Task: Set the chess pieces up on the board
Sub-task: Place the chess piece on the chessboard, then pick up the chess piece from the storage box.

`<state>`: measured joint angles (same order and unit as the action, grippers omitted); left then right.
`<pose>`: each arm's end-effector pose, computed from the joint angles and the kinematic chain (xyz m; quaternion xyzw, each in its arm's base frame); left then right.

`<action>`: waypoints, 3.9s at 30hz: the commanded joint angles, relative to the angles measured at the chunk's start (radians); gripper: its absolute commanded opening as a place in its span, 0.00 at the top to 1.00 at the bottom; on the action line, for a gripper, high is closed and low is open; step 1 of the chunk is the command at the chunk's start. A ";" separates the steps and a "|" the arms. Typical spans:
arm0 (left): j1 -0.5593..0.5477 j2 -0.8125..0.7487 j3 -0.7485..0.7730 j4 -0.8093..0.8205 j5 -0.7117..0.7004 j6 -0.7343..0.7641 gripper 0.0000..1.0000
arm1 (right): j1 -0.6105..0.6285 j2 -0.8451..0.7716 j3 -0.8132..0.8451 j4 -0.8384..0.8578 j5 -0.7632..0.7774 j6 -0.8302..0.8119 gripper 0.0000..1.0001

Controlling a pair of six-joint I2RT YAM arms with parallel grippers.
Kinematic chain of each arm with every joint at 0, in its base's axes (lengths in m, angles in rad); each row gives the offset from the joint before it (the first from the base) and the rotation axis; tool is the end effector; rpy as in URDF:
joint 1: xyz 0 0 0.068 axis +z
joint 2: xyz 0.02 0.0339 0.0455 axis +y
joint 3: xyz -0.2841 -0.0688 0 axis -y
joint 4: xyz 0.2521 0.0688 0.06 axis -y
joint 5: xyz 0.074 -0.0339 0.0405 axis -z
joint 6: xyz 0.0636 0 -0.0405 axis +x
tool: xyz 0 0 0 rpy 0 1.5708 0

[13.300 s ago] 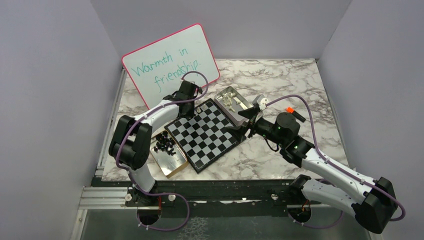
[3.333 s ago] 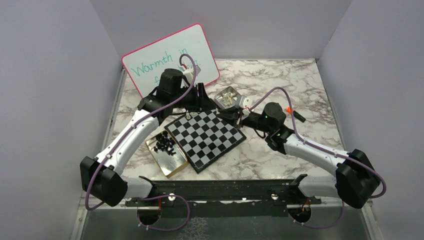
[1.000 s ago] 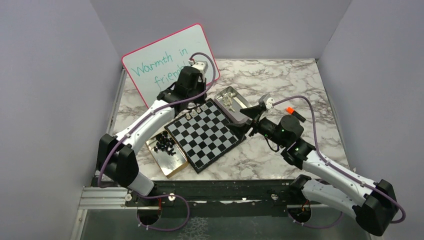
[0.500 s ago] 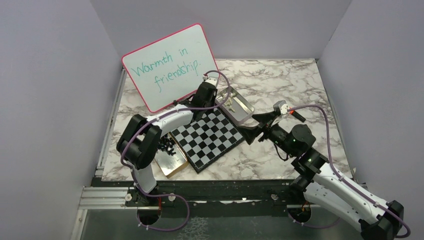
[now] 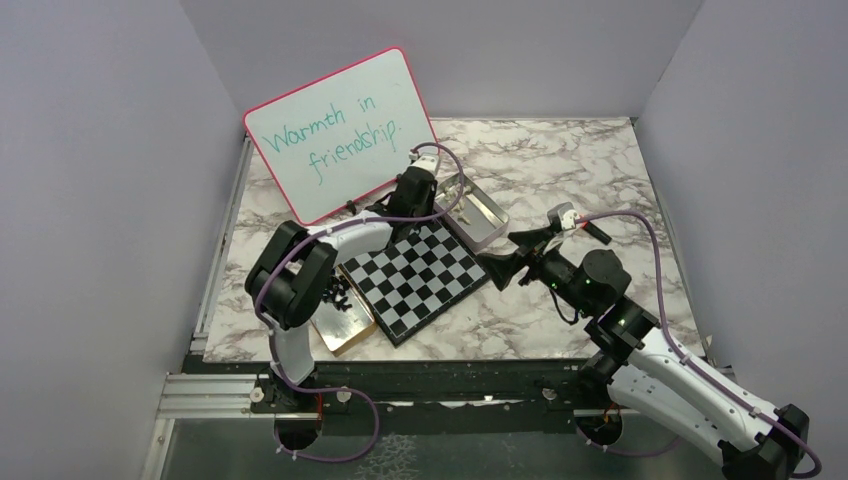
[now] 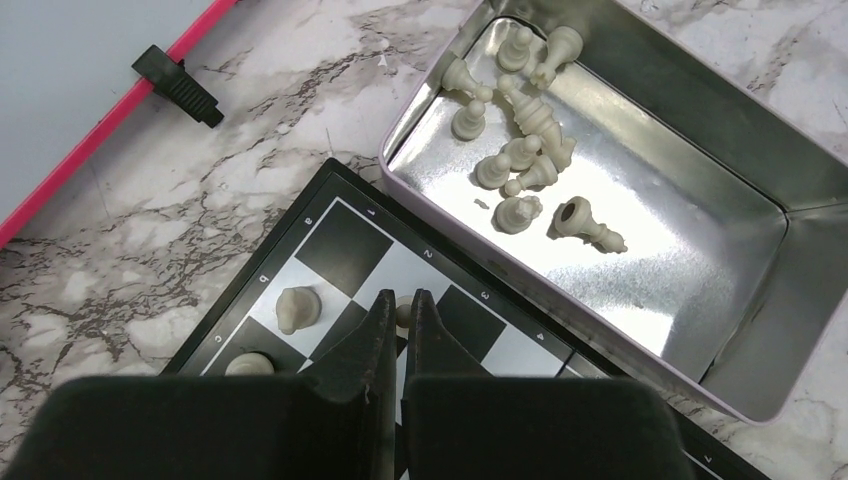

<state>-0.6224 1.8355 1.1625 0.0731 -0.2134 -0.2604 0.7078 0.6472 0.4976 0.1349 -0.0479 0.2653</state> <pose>0.3664 -0.2463 0.2006 0.1094 0.8740 -0.1130 0.4597 0.1417 0.1253 0.3045 -0.1727 0.6910 0.3432 0.6123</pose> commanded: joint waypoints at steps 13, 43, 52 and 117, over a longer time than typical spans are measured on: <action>-0.003 0.069 -0.008 0.074 -0.017 0.018 1.00 | 0.005 -0.017 0.006 -0.038 0.038 -0.003 0.00; -0.018 0.084 0.042 0.000 -0.086 0.061 0.67 | 0.005 -0.002 -0.010 -0.016 0.036 -0.005 0.00; -0.022 0.053 0.117 -0.090 -0.064 0.069 0.61 | 0.004 0.047 0.002 -0.010 0.035 0.009 0.00; 0.003 -1.237 -0.411 -0.430 -0.048 0.082 0.01 | -0.142 1.549 1.128 -0.183 0.413 -0.180 0.76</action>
<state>-0.6212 0.5991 0.7605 -0.3840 -0.2321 -0.1925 0.5694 2.1445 1.5600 0.0326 0.3103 0.1013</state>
